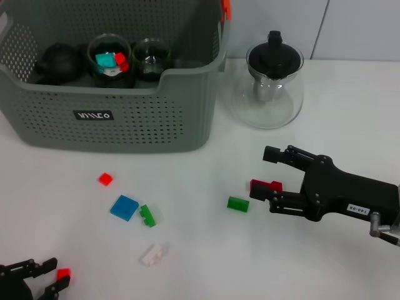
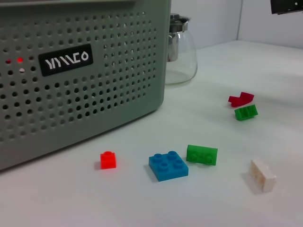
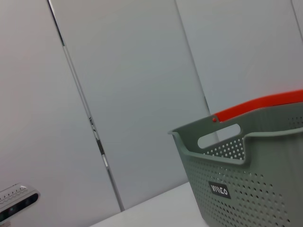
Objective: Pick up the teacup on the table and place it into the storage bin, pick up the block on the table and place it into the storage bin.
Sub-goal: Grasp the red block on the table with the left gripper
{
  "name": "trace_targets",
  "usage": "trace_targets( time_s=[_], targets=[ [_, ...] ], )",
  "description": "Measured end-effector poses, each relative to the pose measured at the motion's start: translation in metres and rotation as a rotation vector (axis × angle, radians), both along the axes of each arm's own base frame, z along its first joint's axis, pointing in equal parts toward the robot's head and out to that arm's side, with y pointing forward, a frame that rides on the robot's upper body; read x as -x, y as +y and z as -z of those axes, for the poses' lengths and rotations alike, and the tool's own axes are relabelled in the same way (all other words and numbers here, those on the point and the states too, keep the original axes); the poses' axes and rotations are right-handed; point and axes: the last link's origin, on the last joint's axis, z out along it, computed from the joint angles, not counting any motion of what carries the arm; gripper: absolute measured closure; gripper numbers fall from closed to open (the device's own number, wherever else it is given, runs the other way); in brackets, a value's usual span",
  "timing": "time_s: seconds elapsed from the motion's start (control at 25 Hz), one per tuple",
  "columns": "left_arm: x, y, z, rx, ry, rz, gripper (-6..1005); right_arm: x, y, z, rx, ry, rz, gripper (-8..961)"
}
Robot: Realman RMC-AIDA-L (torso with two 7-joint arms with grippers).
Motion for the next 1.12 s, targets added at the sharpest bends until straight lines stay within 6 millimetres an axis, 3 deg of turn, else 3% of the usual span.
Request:
trace_targets(
  time_s=[1.12],
  targets=[
    [-0.0004,0.0037,0.0049,-0.003,0.017,0.022,590,-0.0011,-0.0010,-0.0003,0.000,-0.001,0.003,9]
  ],
)
